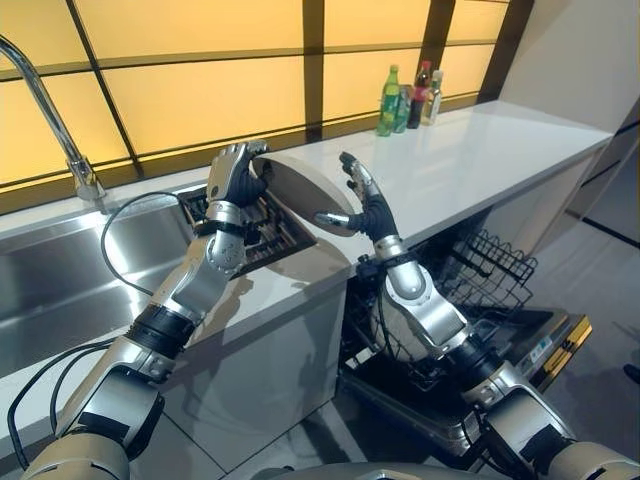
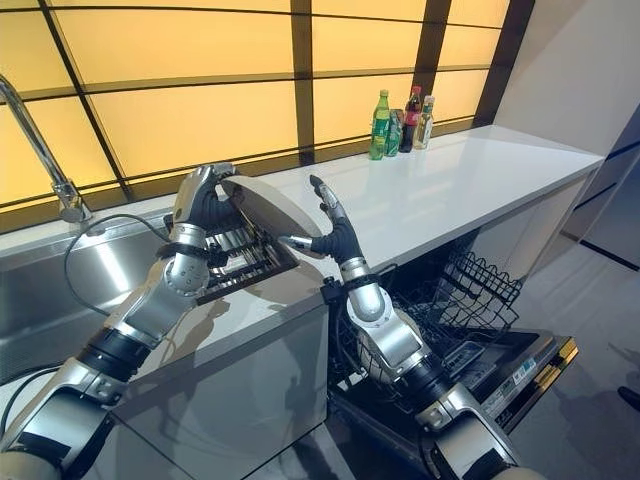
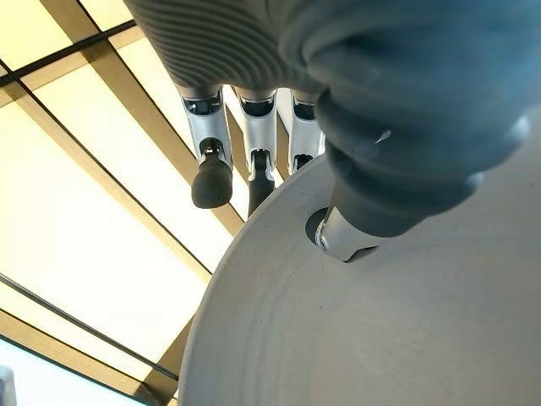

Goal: Pick up plates and place into dishwasher.

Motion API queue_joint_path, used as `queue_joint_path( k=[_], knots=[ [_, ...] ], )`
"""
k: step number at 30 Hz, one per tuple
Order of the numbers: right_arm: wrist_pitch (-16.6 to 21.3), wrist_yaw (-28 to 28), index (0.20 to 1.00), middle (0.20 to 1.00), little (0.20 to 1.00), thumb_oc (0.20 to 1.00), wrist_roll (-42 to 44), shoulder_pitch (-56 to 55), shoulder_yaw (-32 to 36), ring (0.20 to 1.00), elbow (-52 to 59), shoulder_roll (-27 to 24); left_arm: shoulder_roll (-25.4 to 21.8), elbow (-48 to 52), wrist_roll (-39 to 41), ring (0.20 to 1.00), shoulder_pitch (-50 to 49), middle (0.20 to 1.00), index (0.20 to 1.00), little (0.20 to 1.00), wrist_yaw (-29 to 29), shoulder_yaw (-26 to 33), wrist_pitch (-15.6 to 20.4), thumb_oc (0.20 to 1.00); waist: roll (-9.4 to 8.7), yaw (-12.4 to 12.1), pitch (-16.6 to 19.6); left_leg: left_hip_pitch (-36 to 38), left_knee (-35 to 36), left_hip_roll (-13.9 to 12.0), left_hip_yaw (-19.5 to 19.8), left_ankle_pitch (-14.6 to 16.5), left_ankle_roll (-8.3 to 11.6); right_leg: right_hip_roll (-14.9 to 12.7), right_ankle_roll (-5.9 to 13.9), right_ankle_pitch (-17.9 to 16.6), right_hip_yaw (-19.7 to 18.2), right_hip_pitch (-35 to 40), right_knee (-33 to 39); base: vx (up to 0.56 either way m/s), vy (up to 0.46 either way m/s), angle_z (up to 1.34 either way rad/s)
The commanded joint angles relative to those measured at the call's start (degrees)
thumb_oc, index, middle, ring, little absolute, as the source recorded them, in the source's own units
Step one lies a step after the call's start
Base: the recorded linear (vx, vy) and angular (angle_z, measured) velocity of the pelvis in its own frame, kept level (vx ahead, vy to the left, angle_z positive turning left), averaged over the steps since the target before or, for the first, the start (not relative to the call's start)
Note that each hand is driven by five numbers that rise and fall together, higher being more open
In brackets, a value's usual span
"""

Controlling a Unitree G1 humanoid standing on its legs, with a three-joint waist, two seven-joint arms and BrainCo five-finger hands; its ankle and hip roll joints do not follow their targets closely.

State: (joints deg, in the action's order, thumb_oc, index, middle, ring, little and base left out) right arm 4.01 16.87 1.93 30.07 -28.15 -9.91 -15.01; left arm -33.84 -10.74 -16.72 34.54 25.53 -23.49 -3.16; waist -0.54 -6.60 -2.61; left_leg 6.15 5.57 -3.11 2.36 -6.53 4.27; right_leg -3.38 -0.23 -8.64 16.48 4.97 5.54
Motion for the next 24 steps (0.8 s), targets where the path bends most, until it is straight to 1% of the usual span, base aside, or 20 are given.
queue_joint_path(
  k=[1,4,5,7,12,15,18,21,22,23,24],
  knots=[
    [-8.3,-0.1,0.200,0.200,0.200,0.200,-8.8,13.4,-2.7,0.200,-2.2,-5.6,0.2,6.0,0.5,0.200,4.5,0.200,0.200,0.200,-0.5,0.8,2.5,0.200,1.31,-0.8,-3.1,0.1,-0.6,3.0,-0.1,7.9,-1.34,-3.3,6.16,9.7,1.2,4.7,-0.5,0.00,0.000,0.00],
    [-10.4,-2.1,0.200,0.200,0.200,0.200,-9.7,15.7,-3.9,0.200,-3.5,-9.0,-0.7,7.2,1.3,0.200,5.7,0.200,0.200,0.200,-1.0,0.4,1.5,0.200,0.93,-0.7,-3.4,0.1,-0.6,3.0,0.0,7.8,-1.32,-3.2,6.19,9.7,1.3,4.8,-0.5,-0.01,-0.032,0.01],
    [-11.1,-2.8,0.200,0.200,0.200,0.200,-8.8,16.3,-4.1,0.200,-3.5,-9.6,-0.8,7.4,1.7,0.200,6.1,0.200,0.200,0.200,-1.1,0.2,1.4,0.200,0.79,-0.7,-3.4,0.1,-0.6,3.0,0.1,7.9,-1.32,-3.1,6.18,9.7,1.3,4.8,-0.5,-0.01,-0.030,0.02],
    [-12.8,-3.9,0.200,0.200,0.200,0.200,-8.3,17.2,-4.4,0.200,-3.7,-10.2,-0.7,7.7,2.2,0.200,6.5,0.200,0.200,0.200,-1.4,0.0,1.3,0.200,0.57,-0.7,-3.5,0.1,-0.6,3.1,0.3,7.9,-1.39,-3.1,6.15,9.8,1.1,4.8,-0.5,0.00,0.000,0.00],
    [-13.6,-3.9,0.200,0.200,0.200,0.200,-6.8,19.1,-5.4,0.200,-6.8,-9.8,0.1,8.2,2.0,0.200,7.0,0.200,0.200,0.200,-2.1,-0.2,2.1,0.200,0.34,-1.1,-3.4,0.2,-0.6,3.2,0.7,8.0,-1.39,-3.0,6.06,9.9,1.0,4.9,-0.5,0.00,0.000,0.00],
    [-12.5,-2.4,0.200,0.200,0.200,0.200,-5.3,20.0,-5.6,0.200,-8.4,-9.4,0.5,8.4,2.1,0.200,7.2,0.200,0.200,0.200,-2.8,-0.6,2.9,0.200,0.35,-1.4,-3.3,0.3,-0.6,3.1,0.7,8.1,-1.32,-2.9,6.04,9.9,1.1,5.1,-0.5,0.00,0.000,0.00],
    [-9.5,0.2,0.200,0.200,0.200,0.200,-4.4,20.6,-4.6,0.200,-8.8,-8.8,1.1,9.1,1.7,0.200,7.2,0.200,0.200,0.200,-4.0,-0.9,3.1,0.200,0.47,-1.5,-3.3,0.4,-0.6,3.0,0.7,8.1,-1.34,-2.9,6.01,9.9,1.1,5.1,-0.5,0.00,0.000,0.00],
    [-3.8,3.8,0.200,0.200,0.200,0.200,-2.9,21.0,-3.8,0.200,-10.8,-7.5,1.7,8.8,1.9,0.200,7.2,0.200,0.200,0.200,-5.6,-1.9,3.7,0.200,0.70,-1.9,-3.2,0.5,-0.6,3.1,1.0,8.3,-1.42,-2.9,6.00,10.0,1.1,5.2,-0.5,0.00,0.000,0.00],
    [-2.3,4.2,0.200,0.200,0.200,0.200,-1.7,21.0,-3.1,0.200,-10.7,-7.5,1.7,8.9,2.2,0.200,7.1,0.200,0.200,0.200,-6.7,-2.1,3.5,0.200,0.77,-1.9,-3.1,0.5,-0.6,3.1,1.0,8.3,-1.45,-2.9,6.04,10.0,1.1,5.1,-0.5,0.00,0.000,0.00],
    [-1.7,4.1,0.200,0.200,0.200,0.200,-1.4,20.8,-2.6,0.200,-10.4,-7.5,1.6,8.9,2.4,0.200,6.8,0.200,0.200,0.200,-7.4,-2.1,3.2,0.200,0.82,-1.9,-3.1,0.5,-0.6,3.1,1.0,8.4,-1.47,-2.9,6.07,10.0,1.1,5.1,-0.5,0.00,0.000,0.00],
    [-0.8,4.1,0.200,0.200,0.200,0.200,-1.1,20.1,-1.7,0.200,-9.6,-7.9,1.5,8.9,3.6,1.000,6.3,1.000,1.000,1.000,-8.7,-2.1,2.4,1.000,0.89,-1.7,-3.0,0.5,-0.6,3.1,0.8,8.4,-1.50,-2.9,6.19,10.0,1.0,5.0,-0.5,0.00,0.000,0.00]
  ],
)
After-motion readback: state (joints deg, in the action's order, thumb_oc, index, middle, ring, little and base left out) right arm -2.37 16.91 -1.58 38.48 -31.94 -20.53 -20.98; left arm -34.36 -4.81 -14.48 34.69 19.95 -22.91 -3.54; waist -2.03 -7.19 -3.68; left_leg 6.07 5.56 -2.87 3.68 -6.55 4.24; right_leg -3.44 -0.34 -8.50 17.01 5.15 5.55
